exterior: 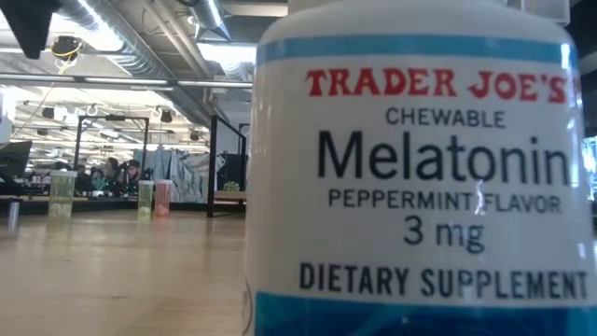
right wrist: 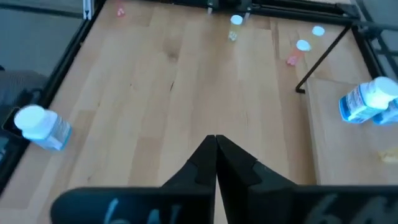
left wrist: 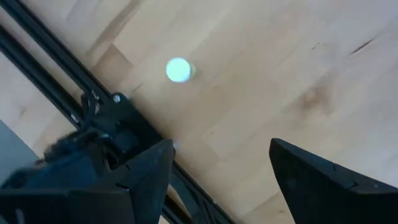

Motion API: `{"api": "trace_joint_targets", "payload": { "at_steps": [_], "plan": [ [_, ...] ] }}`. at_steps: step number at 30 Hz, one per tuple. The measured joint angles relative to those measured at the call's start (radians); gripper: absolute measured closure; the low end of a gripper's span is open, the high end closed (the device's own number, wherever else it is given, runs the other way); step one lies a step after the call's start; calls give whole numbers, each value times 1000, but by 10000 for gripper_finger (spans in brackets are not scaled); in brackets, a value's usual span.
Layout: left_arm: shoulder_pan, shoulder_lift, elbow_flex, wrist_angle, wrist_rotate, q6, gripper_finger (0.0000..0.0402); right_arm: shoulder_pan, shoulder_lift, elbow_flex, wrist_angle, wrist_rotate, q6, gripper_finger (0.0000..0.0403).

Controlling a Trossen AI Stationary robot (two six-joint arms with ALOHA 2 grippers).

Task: Pick and place medicine bottles onto shelf by color
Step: Put the bottom yellow pill bottle on the shelf aligned with the other yellow pill bottle

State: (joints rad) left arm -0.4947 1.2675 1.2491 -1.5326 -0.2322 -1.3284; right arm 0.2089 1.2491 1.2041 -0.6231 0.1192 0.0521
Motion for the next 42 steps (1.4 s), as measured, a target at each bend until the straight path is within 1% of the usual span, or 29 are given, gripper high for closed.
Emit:
{"api": "trace_joint_targets", "payload": {
  "at_steps": [5, 9, 11, 18, 26, 29, 33, 38, 42],
  "plan": [
    [53, -1, -31, 24, -20, 74, 139, 0, 0, 0, 0, 0, 49, 388],
    [102, -1, -117, 78, 28, 156, 139, 0, 0, 0, 0, 0, 48, 388],
    [121, 0, -161, 110, 33, 190, 139, 0, 0, 0, 0, 0, 47, 388],
    [210, 0, -290, 247, 33, 240, 139, 0, 0, 0, 0, 0, 46, 388],
    [301, 0, -410, 306, 34, 271, 139, 0, 1, 0, 0, 0, 45, 388],
    [329, 0, -437, 367, 46, 301, 139, 0, 1, 0, 0, 0, 41, 388],
    [363, 0, -455, 397, 49, 344, 139, 0, 1, 0, 0, 0, 41, 388],
    [410, 0, -475, 406, 44, 343, 139, 0, 1, 0, 0, 0, 41, 388],
    [423, 0, -489, 406, 42, 342, 139, 0, 1, 0, 0, 0, 41, 388]
  ]
}}
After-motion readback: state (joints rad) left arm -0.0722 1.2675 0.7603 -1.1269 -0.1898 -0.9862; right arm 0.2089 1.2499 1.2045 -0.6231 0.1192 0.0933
